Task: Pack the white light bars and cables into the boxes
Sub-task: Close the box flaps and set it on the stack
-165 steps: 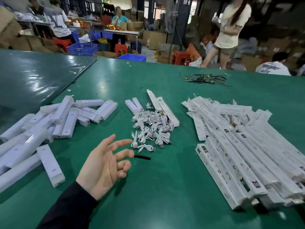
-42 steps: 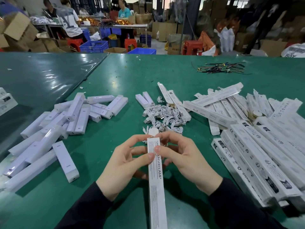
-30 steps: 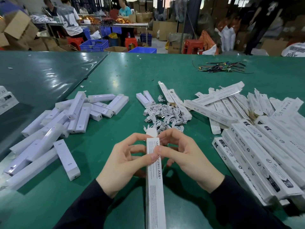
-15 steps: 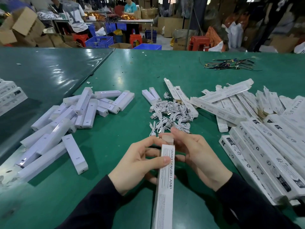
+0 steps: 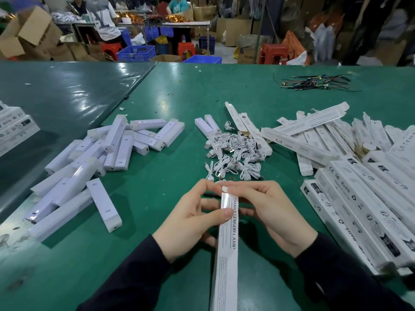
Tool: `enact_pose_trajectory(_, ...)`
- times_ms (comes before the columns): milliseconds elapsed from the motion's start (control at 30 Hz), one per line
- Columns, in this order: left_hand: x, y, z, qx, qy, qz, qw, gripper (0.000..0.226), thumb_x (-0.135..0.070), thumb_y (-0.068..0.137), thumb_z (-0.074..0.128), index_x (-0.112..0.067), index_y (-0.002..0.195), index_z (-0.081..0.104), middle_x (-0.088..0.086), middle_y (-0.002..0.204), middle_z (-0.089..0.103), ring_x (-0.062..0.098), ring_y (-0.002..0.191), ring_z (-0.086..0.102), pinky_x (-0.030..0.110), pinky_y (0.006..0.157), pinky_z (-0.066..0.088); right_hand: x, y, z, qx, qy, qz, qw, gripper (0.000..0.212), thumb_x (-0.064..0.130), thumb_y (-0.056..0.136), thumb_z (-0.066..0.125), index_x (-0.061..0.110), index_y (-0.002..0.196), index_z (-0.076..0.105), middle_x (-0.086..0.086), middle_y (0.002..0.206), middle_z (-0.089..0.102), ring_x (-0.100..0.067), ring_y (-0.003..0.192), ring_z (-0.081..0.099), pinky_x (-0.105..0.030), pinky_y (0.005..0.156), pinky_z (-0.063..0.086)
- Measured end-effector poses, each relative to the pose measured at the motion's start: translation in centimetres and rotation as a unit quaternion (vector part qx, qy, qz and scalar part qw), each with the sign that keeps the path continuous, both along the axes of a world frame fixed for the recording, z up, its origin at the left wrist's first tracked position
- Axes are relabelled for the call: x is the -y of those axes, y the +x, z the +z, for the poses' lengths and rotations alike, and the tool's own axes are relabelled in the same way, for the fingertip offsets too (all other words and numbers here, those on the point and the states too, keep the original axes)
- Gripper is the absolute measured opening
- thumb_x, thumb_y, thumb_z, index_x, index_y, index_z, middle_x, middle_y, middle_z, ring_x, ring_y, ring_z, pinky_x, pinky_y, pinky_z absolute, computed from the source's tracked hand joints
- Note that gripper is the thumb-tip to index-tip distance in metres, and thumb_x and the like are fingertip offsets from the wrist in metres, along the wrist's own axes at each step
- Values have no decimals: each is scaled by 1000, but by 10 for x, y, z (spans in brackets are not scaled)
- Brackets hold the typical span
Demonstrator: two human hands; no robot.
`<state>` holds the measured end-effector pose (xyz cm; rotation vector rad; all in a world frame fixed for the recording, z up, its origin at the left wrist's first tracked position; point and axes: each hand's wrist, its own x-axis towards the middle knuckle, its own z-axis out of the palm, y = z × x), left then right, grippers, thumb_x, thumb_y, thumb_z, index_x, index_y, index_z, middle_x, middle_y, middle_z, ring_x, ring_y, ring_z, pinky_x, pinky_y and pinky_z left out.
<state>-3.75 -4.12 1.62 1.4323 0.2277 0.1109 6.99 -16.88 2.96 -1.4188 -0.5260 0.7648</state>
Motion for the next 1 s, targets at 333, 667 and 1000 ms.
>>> enact_pose_trajectory(333,-1,1,1,21,-54,28,998,45,-14,80,69,-13,110,35,23,86,70,26,52,62,30,38,50,-2,2,-3,5,16,-20,1000,19,4,92,59,4,93,78,-5,90,77,-12,70,64,-20,60,53)
enact_pose_trajectory(667,-7,0,10,-19,-120,39,992,41,-21,81,56,-12,118,40,19,57,61,24,33,54,22,28,40,-1,-3,-11,179,42,42,982,22,11,92,65,14,111,75,-1,96,72,-6,78,62,-29,76,51)
enact_pose_trajectory(1000,-27,1,9,63,-200,129,969,28,-31,75,56,-13,92,69,5,70,63,19,52,51,21,40,42,-4,5,-5,-155,52,-45,986,19,23,89,64,5,96,64,-4,69,69,-11,55,64,-16,53,53)
